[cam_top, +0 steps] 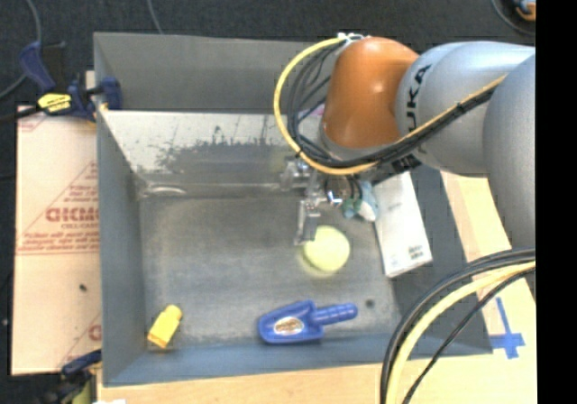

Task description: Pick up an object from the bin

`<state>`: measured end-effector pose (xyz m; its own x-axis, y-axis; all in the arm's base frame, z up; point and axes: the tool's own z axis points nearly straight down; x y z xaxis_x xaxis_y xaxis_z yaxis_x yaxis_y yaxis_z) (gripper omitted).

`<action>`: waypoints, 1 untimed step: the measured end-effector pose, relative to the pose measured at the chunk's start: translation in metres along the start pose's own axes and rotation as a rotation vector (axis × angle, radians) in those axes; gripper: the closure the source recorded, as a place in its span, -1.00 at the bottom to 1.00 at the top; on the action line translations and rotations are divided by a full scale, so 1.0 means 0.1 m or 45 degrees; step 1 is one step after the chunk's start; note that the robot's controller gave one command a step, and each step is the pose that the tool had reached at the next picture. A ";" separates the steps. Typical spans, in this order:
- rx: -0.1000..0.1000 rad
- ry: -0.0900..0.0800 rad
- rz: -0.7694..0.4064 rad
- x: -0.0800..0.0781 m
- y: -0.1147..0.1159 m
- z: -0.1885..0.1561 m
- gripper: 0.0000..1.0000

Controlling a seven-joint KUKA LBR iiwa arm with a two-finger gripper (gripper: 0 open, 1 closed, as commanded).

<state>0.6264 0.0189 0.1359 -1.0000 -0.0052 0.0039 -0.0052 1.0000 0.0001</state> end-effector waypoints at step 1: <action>0.000 -0.010 0.000 -0.02 0.00 -0.05 -1.00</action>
Offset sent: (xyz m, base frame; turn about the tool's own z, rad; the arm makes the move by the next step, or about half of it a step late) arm -0.0234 -0.1020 -0.0659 -0.2007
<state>0.6282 0.0190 0.1410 -1.0000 -0.0049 -0.0042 -0.0049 1.0000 0.0003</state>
